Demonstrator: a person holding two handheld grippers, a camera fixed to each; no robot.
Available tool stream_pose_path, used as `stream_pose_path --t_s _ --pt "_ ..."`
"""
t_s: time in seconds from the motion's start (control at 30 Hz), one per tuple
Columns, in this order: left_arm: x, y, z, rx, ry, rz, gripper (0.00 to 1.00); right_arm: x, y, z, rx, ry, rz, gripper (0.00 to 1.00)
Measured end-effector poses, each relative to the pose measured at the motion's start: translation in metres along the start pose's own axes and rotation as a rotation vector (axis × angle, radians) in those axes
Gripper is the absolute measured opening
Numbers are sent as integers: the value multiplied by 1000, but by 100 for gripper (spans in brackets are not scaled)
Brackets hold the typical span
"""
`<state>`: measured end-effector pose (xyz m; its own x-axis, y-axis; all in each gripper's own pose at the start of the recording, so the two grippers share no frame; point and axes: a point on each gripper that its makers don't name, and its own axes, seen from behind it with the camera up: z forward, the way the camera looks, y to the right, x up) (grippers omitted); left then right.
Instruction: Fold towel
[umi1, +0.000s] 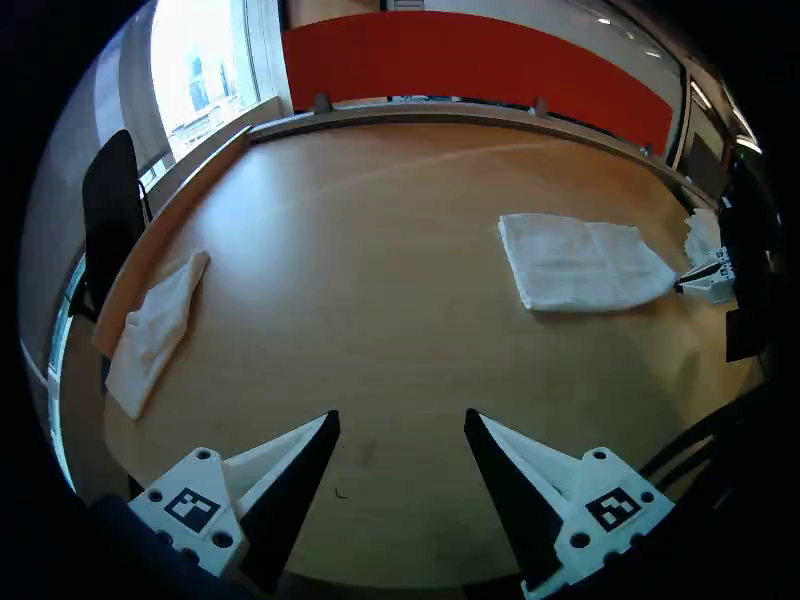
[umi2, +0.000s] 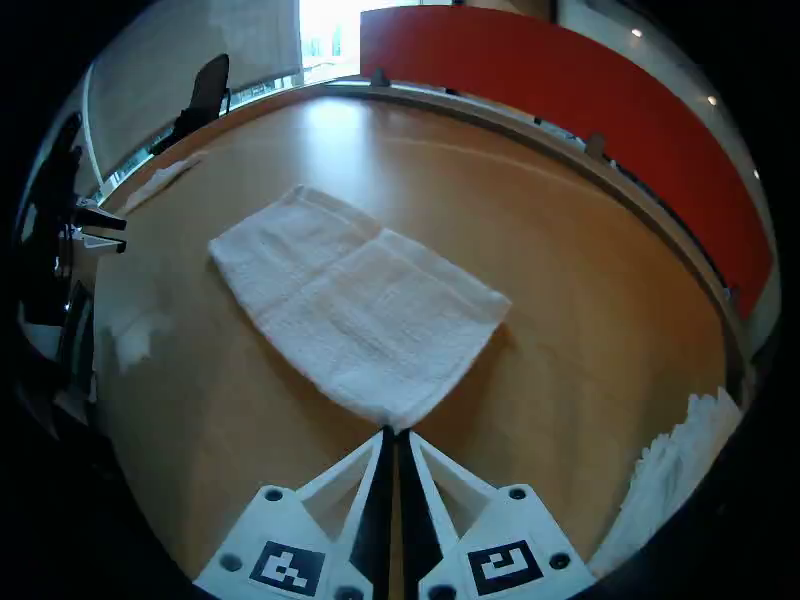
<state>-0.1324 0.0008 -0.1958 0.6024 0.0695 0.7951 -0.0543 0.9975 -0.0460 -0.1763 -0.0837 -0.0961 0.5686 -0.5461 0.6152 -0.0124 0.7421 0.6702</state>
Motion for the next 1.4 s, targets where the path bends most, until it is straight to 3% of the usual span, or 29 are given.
stream_pose_path --t_s 1.0,1.4 --pt "8 4 0 -6 16 6 93 53 22 -48 -49 120 -44 3" --pt "8 4 -1 -6 20 -3 93 87 10 -47 -20 155 -105 3"
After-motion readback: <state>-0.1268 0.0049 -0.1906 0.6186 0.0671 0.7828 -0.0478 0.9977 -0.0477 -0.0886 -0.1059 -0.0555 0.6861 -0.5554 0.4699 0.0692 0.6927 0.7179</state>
